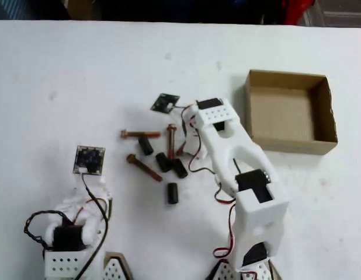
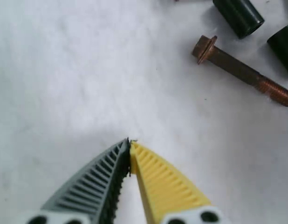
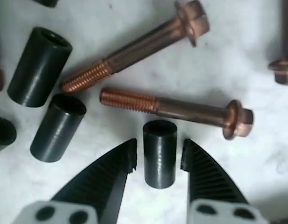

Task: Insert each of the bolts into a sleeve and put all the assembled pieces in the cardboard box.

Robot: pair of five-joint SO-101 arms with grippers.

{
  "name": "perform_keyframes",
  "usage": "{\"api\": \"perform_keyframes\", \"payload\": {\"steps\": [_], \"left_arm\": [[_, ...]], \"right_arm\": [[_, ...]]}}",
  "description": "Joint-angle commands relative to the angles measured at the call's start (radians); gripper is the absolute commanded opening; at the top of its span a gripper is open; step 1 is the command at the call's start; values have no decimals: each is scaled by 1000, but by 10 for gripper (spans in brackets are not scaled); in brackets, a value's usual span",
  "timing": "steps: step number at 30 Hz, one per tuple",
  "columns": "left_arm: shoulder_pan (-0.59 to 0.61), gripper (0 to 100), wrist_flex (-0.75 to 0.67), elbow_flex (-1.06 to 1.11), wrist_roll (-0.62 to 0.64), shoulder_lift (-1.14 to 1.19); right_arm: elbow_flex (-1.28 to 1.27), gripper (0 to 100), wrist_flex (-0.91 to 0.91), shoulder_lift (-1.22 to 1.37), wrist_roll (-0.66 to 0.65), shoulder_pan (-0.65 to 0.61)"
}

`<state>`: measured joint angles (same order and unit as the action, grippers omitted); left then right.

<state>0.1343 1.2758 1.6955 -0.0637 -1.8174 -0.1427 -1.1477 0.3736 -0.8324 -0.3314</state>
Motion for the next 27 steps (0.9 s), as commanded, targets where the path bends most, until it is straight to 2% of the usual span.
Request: {"api": "perform_keyframes", "payload": {"steps": [1, 6, 12, 19, 27], "left_arm": [[-5, 24, 11, -3, 8, -10], [-5, 24, 11, -3, 8, -10], [-5, 24, 11, -3, 8, -10], [-5, 24, 11, -3, 8, -10], [-5, 24, 11, -3, 8, -10]], "right_arm": [[25, 152, 13, -4, -15, 31], [25, 145, 13, 15, -17, 25], [31, 13, 45, 76, -15, 28], [23, 16, 39, 19, -9, 31], [23, 16, -111, -179, 11, 30]]}}
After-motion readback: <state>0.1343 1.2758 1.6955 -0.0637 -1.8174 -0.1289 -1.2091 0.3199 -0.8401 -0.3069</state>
